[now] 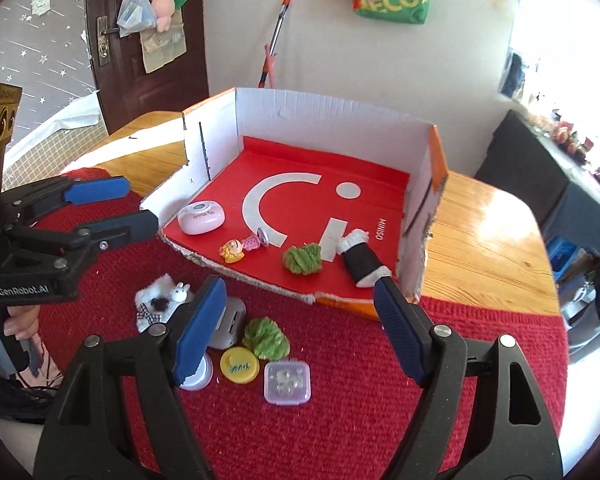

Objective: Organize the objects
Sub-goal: 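Withdraw both tools from the box back over the mat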

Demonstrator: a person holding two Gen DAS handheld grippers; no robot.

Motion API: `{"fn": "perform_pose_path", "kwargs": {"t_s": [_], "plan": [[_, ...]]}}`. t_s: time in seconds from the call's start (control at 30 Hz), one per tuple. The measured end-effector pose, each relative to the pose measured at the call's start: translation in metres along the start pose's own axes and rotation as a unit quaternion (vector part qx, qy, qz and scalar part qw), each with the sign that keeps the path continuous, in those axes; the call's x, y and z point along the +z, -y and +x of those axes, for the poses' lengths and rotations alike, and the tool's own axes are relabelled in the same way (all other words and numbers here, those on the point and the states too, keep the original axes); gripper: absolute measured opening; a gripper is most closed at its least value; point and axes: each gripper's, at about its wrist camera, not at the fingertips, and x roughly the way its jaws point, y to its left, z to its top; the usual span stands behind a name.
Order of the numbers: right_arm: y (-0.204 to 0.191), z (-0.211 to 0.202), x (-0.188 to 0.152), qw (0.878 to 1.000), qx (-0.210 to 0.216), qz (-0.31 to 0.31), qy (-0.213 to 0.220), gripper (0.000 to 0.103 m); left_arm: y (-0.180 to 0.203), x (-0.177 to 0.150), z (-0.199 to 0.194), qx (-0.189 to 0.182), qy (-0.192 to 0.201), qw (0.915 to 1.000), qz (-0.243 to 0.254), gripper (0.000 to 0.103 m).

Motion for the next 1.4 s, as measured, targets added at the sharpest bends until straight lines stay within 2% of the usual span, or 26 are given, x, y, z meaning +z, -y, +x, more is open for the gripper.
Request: {"fn": "perform_pose_path", "kwargs": {"t_s": [0.1, 0.2, 0.33, 0.63, 1.0, 1.4], "plan": [[-0.004, -0.009, -0.011, 1.0, -0.006, 0.011, 0.014, 0.078, 0.003, -0.009, -0.008, 0.006, 0.005, 1.0, -0.006, 0.077], [-0.005, -0.016, -0.02, 0.999, -0.009, 0.023, 0.026, 0.088, 0.006, -0.019, -0.014, 0.018, 0.014, 0.9997, -0.007, 0.083], [-0.011, -0.023, -0.033, 0.998, -0.025, 0.028, 0.043, 0.089, 0.009, -0.034, -0.018, 0.033, 0.02, 0.9992, -0.009, 0.086], [-0.016, -0.023, -0.065, 0.996, -0.036, 0.06, 0.06, 0.09, 0.013, -0.066, -0.01, 0.05, 0.008, 0.9987, -0.008, 0.086], [-0.015, -0.014, -0.092, 0.995, -0.035, 0.08, 0.041, 0.091, 0.014, -0.09, 0.003, 0.048, -0.025, 0.9983, -0.019, 0.086], [-0.008, -0.002, -0.102, 0.995, -0.031, 0.09, 0.021, 0.091, 0.009, -0.096, 0.009, 0.058, -0.039, 0.9972, -0.028, 0.086]]}}
